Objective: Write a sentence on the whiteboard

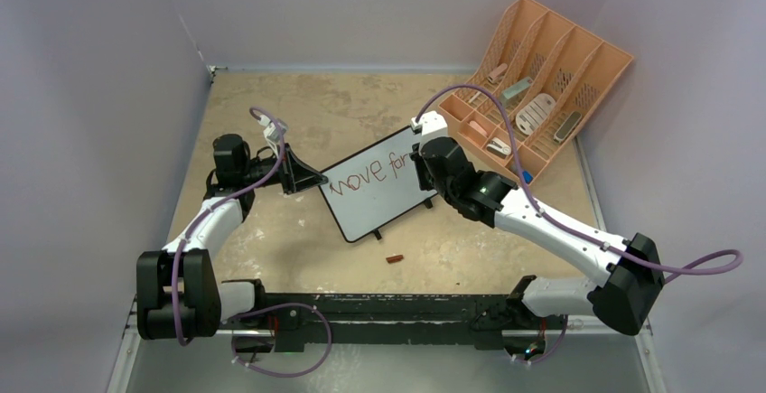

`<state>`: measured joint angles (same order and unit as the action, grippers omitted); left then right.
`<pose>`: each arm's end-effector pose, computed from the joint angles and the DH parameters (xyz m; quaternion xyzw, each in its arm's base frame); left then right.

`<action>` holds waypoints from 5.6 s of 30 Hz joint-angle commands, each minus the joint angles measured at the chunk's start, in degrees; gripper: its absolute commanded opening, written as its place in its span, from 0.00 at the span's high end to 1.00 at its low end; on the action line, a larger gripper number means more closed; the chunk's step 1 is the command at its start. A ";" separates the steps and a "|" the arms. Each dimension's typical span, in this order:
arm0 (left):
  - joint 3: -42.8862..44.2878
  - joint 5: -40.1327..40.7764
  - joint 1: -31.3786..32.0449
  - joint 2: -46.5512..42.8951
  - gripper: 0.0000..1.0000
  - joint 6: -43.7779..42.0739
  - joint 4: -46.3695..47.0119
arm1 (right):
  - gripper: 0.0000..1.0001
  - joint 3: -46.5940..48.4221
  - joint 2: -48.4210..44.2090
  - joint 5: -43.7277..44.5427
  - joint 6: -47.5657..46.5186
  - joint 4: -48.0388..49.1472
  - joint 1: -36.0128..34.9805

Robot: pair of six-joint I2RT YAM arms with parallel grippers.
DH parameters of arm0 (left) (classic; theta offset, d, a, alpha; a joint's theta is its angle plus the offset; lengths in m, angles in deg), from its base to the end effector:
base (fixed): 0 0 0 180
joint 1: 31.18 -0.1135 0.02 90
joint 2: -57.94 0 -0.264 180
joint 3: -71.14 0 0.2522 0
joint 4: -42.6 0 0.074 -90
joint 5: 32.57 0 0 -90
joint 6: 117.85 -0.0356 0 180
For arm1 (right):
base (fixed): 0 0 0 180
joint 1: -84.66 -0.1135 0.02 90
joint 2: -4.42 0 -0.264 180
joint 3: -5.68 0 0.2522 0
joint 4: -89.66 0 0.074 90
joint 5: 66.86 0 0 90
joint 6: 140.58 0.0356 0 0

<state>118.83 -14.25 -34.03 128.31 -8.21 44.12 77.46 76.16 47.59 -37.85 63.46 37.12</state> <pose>0.2448 -0.0216 0.2342 0.1942 0.7204 -0.5447 0.3828 0.2033 0.2003 0.3175 -0.1413 0.8250 0.1040 0.5371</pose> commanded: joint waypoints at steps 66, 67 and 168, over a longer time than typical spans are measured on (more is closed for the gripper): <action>1.40 -0.47 0.48 0.52 1.00 -2.94 -0.13 | 1.00 -0.19 0.48 0.90 -0.92 1.48 0.70; 1.40 -0.44 0.51 0.55 1.00 -2.94 -0.17 | 1.00 0.08 0.60 1.06 -1.24 1.69 0.77; 3.07 1.06 0.49 1.53 1.00 -4.79 -4.30 | 1.00 0.04 -2.22 0.12 -2.66 1.10 4.21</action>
<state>120.45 -14.58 -33.96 129.09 -10.39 40.19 78.01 75.00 47.61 -40.95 63.74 40.87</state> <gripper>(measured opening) 0.031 0.139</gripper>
